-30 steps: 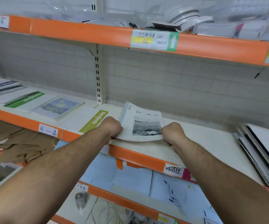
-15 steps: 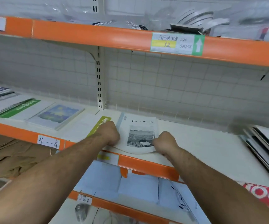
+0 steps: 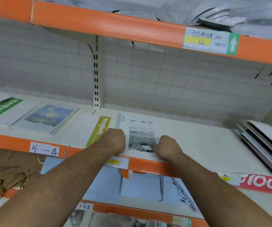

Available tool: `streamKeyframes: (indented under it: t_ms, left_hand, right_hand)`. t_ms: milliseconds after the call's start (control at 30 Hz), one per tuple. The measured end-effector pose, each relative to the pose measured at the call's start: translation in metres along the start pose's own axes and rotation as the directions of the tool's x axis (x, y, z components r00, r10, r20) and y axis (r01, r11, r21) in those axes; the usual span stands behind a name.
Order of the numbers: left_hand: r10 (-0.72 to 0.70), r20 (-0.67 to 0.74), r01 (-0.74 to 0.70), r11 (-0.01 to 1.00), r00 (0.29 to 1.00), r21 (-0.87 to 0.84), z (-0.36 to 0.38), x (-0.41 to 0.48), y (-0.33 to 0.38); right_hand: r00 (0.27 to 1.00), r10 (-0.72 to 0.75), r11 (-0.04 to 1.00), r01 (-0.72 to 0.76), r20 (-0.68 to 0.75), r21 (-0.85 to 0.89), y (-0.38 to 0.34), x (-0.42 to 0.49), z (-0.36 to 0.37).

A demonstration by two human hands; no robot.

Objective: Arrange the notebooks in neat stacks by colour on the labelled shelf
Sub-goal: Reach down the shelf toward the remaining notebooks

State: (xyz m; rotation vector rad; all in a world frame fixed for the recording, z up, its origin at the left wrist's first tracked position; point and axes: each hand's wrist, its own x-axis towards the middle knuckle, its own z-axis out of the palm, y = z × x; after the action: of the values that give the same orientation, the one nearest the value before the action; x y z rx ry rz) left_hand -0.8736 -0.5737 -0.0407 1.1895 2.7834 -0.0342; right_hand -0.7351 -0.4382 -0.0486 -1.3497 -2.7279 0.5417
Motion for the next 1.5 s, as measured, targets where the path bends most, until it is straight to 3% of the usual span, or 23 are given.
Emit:
streamKeyframes:
  t_ms: [233,400,533,700,933,1133,1300,1500]
  left_hand:
    - [0.066,-0.018,-0.064,0.992,0.998,0.11,0.004,0.008,-0.003]
    - [0.201,-0.08,-0.199,0.98,0.976,0.026,0.014,0.005,-0.004]
    - [0.235,-0.051,-0.23,0.969,0.971,0.091,0.009,0.004,-0.002]
    - [0.321,-0.116,-0.315,0.947,0.94,0.071,-0.008,0.003,0.019]
    - [0.439,-0.142,-0.443,0.897,0.887,0.008,-0.021,-0.002,0.096]
    - [0.485,-0.126,-0.482,0.874,0.865,0.058,-0.022,-0.007,0.18]
    - [0.454,-0.137,-0.447,0.891,0.88,0.082,-0.026,-0.012,0.259]
    - [0.383,-0.135,-0.394,0.917,0.914,-0.061,-0.035,-0.023,0.368]
  right_hand:
    - [1.0,0.016,1.0,-0.016,-0.003,-0.007,0.0,0.0,0.005]
    - [1.0,0.002,0.999,-0.001,-0.024,0.035,-0.001,-0.006,0.006]
    - [1.0,-0.029,1.0,0.029,-0.01,0.004,-0.003,-0.014,0.002]
    - [0.991,-0.021,1.0,0.022,-0.128,0.007,0.012,-0.029,-0.019]
    - [0.977,0.013,0.998,-0.026,-0.213,-0.062,0.076,-0.049,-0.058]
    - [0.966,0.051,0.995,-0.071,-0.253,-0.072,0.148,-0.056,-0.088]
    - [0.944,0.037,0.999,-0.041,-0.327,-0.006,0.215,-0.049,-0.124]
    - [0.899,0.051,0.994,-0.004,-0.434,0.109,0.298,-0.04,-0.183]
